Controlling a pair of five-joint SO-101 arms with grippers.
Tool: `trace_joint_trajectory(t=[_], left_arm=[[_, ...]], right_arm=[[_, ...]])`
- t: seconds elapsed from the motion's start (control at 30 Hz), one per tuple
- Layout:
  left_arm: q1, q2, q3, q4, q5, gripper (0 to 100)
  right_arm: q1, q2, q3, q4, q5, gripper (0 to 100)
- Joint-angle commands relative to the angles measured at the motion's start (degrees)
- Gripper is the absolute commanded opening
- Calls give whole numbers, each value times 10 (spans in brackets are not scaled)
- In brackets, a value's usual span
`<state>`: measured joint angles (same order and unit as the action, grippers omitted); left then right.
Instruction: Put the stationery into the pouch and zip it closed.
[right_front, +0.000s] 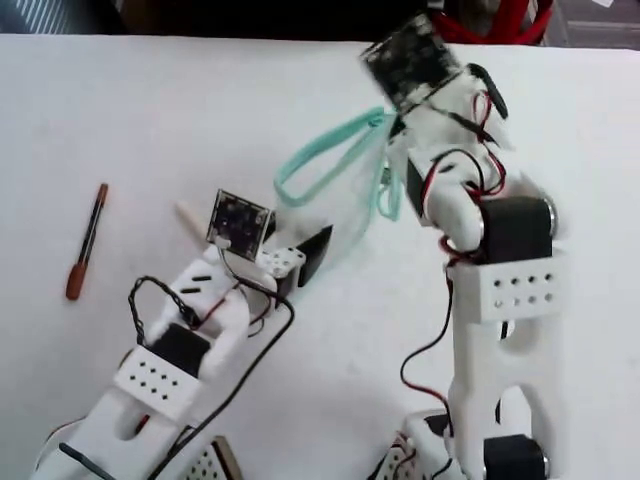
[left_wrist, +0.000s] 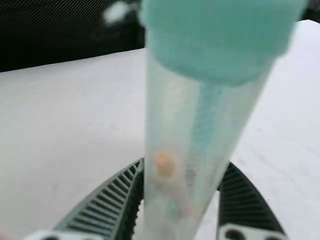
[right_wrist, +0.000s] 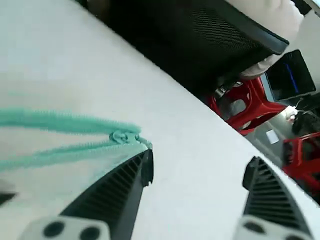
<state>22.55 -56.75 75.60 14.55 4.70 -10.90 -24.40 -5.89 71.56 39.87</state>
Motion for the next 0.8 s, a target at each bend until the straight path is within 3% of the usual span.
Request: trace_joint_trajectory(t=[0.0, 0.2, 0.47, 0.77], left_arm=[[-6, -11, -5, -8, -31, 222], [-1, -11, -10, 20, -40, 222], [0, -11, -10, 19, -40, 222], [0, -12, -10, 19, -40, 222]], right_arm=[[18, 12, -25, 20, 163, 285], [17, 37, -85, 94, 366, 286], [-44, 113, -160, 117, 449, 286], [-36, 248, -335, 251, 590, 286]])
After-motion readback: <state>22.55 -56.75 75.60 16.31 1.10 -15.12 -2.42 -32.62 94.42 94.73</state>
